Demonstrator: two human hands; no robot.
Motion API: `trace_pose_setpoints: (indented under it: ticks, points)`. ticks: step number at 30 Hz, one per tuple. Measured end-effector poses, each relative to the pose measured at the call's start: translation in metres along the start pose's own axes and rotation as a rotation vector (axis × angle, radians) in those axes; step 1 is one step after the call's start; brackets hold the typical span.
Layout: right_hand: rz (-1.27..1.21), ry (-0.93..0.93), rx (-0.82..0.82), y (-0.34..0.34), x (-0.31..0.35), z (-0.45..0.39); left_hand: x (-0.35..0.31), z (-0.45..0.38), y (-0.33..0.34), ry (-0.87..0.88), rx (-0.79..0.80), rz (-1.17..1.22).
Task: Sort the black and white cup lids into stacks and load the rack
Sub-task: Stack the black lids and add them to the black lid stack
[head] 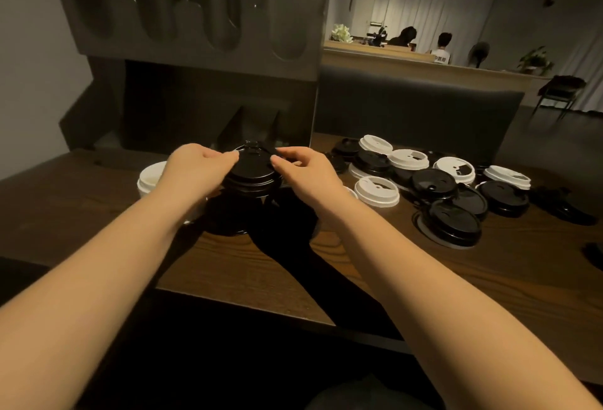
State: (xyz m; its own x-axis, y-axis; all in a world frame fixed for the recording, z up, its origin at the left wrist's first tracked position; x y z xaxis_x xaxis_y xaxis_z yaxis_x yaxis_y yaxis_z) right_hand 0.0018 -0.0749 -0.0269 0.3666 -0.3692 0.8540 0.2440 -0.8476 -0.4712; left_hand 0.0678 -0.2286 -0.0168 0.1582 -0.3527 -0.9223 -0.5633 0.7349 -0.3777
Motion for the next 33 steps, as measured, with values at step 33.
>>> trace_pose_setpoints:
  ticks: [33]
  points:
    - [0.071,-0.042,-0.256,-0.070,-0.041,0.003,0.058,0.015,0.032,0.162,0.423,-0.156]
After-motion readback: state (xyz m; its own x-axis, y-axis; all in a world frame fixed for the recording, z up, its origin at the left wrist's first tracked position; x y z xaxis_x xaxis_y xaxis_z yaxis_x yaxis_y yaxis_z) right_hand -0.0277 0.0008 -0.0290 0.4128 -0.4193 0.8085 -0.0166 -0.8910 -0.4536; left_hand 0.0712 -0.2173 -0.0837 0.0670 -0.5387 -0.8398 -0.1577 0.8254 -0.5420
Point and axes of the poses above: each hand's wrist, its own z-axis away from the middle knuckle, its own y-axis out of the palm, x = y × z, the point moved 1 cm from there along -z, towards the middle knuckle, and after that the axes turned 3 degrees about -y, right-handed, at the moved point
